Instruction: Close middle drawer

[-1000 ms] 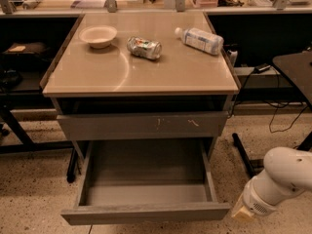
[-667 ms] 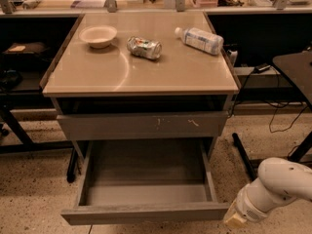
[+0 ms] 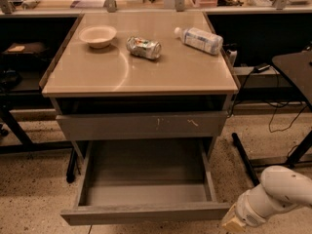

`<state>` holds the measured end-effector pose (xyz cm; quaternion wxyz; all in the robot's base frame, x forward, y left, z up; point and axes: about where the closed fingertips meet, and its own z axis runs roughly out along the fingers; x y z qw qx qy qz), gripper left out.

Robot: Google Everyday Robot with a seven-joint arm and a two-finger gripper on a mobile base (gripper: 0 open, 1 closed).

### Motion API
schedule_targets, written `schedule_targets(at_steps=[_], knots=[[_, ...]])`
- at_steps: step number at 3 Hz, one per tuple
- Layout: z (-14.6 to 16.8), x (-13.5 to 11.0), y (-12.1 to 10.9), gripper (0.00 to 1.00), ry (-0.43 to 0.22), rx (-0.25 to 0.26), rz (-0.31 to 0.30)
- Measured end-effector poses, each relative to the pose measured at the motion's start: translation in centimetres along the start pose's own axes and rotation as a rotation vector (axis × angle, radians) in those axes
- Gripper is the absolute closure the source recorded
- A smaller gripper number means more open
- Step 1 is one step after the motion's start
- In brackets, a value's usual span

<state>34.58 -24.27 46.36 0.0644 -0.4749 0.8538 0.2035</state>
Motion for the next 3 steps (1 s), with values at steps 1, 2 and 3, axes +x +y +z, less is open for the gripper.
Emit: schedule_targets(at_steps=[1, 2, 3], knots=[[4.1, -0.1, -1.6, 1.0, -0.084, -0.003, 0.011], [6.7, -1.1, -3.0, 1.0, -0.149, 0.03, -0.011], [6.7, -1.0, -3.0, 1.0, -0.149, 0.03, -0.011]])
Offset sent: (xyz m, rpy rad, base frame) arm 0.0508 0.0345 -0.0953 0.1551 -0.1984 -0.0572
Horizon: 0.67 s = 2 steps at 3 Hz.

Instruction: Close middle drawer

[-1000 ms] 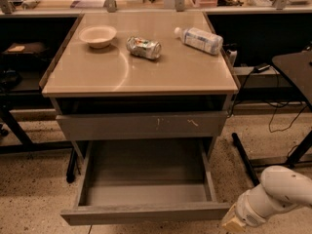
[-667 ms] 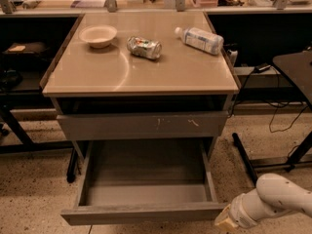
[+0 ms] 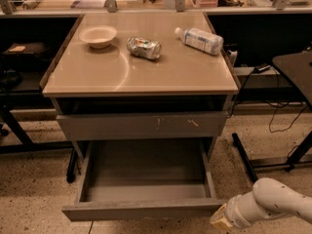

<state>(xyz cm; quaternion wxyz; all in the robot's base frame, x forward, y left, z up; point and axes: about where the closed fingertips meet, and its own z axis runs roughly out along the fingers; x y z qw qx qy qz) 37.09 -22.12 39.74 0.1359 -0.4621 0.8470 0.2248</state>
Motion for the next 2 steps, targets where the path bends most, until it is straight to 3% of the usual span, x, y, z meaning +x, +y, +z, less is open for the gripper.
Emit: schedule_targets(at_steps=[1, 2], knots=[[0.0, 0.0, 0.0, 0.94, 0.0, 0.0, 0.0], [0.01, 0.0, 0.01, 0.69, 0.0, 0.0, 0.0]])
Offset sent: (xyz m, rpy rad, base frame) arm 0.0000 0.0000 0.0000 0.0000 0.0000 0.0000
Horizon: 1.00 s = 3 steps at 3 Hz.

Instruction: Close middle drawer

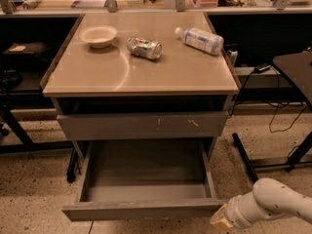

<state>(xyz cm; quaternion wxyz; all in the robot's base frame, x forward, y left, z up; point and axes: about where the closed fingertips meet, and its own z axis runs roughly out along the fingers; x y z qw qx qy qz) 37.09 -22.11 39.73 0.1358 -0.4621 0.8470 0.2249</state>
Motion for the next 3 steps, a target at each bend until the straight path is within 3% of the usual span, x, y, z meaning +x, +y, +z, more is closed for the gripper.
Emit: schedule_targets(at_steps=[3], knots=[[0.5, -1.4, -0.4, 0.01, -0.031, -0.008, -0.027]])
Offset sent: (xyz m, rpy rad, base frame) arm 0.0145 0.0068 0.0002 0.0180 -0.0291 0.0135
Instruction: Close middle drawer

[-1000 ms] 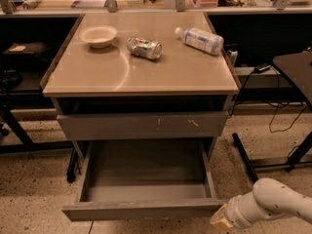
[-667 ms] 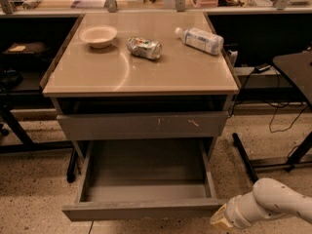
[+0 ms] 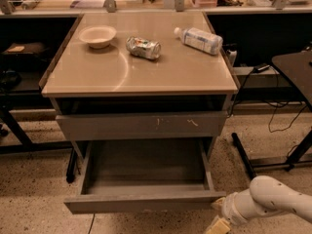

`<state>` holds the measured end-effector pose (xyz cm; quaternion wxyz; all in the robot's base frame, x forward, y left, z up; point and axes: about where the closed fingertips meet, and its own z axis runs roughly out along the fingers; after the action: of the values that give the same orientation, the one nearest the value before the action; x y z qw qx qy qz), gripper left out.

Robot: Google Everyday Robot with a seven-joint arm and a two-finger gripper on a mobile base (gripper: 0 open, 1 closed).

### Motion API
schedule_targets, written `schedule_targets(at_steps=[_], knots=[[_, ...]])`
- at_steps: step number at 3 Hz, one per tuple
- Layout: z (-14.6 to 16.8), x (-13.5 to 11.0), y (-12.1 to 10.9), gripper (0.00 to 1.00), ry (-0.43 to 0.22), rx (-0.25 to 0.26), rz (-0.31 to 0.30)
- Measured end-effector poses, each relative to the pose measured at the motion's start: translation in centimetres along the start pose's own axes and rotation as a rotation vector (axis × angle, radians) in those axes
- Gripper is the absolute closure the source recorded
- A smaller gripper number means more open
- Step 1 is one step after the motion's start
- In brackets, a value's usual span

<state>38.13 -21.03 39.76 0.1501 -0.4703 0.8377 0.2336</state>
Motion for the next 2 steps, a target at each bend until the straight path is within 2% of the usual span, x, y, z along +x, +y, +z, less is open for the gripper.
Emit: schedule_targets(at_steps=[1, 2], knots=[[0.0, -3.6, -1.9, 1.0, -0.055, 0.01, -0.062], [0.3, -9.1, -3.4, 1.0, -0.098, 0.015, -0.176]])
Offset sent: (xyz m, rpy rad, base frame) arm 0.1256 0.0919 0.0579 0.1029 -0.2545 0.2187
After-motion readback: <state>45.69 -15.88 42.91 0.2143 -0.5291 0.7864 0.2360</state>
